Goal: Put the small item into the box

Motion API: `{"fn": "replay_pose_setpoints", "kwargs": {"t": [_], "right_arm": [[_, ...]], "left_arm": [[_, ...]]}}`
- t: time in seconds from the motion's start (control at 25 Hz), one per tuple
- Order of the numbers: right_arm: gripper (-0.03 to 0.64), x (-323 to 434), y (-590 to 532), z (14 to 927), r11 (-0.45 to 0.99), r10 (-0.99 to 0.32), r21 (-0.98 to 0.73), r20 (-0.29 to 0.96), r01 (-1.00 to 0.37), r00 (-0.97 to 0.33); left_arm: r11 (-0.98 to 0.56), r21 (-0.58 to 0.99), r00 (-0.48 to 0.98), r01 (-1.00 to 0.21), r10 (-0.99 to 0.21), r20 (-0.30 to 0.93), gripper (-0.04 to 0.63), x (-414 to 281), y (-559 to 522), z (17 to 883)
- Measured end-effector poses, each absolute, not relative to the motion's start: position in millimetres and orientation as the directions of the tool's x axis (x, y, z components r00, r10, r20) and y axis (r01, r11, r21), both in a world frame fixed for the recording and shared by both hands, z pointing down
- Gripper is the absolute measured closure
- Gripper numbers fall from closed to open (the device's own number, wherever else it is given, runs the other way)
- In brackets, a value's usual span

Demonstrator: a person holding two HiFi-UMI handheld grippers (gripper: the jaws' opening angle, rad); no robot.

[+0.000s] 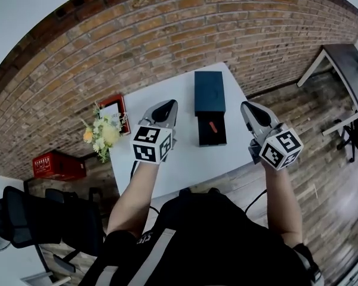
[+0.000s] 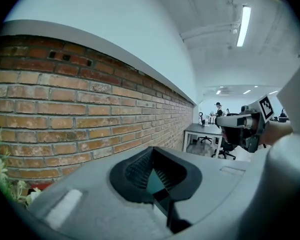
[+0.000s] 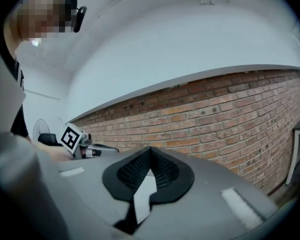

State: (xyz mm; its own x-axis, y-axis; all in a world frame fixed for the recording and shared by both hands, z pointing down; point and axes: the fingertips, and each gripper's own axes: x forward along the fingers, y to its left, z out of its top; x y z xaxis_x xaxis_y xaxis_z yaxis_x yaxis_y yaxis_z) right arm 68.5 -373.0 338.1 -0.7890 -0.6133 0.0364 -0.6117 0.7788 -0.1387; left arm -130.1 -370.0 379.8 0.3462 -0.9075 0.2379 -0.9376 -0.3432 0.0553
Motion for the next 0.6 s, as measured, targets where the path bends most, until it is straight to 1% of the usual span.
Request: {"fn": "replay_pose_setpoints", "kwargs": {"t": [0.08, 0.2, 0.28, 0.4, 0.6], "right_arm": [[0.617, 75, -372, 325, 0.769, -0.631, -0.148, -0.016, -0.622, -0.776], [0.617, 80, -368, 321, 0.765, -0.642, -0.114, -0.042, -0.634, -0.766], [0.617, 85, -366, 329, 0.752, -0.656, -0.121, -0.04, -0.648, -0.753], [0.617, 94, -367, 348, 0.723, -0.685, -0.131, -0.005, -0.679, -0.728], [0.617, 95, -371, 355, 0.717, -0.692, -0.111, 0.008, -0.688, -0.722]], "left_arm": [[-0.325, 0.069, 0.332, -0.943, -0.919, 0.214, 0.588, -132, -368, 373], [-0.31, 0.056, 0.314, -0.949, -0.928, 0.199, 0.588, -135, -364, 369], [-0.296, 0.048, 0.3, -0.954, -0.934, 0.192, 0.588, -140, -361, 370], [-0.282, 0.079, 0.292, -0.956, -0.938, 0.186, 0.588, -146, -358, 377], [-0.264, 0.086, 0.276, -0.961, -0.942, 0.194, 0.588, -150, -357, 385]]}}
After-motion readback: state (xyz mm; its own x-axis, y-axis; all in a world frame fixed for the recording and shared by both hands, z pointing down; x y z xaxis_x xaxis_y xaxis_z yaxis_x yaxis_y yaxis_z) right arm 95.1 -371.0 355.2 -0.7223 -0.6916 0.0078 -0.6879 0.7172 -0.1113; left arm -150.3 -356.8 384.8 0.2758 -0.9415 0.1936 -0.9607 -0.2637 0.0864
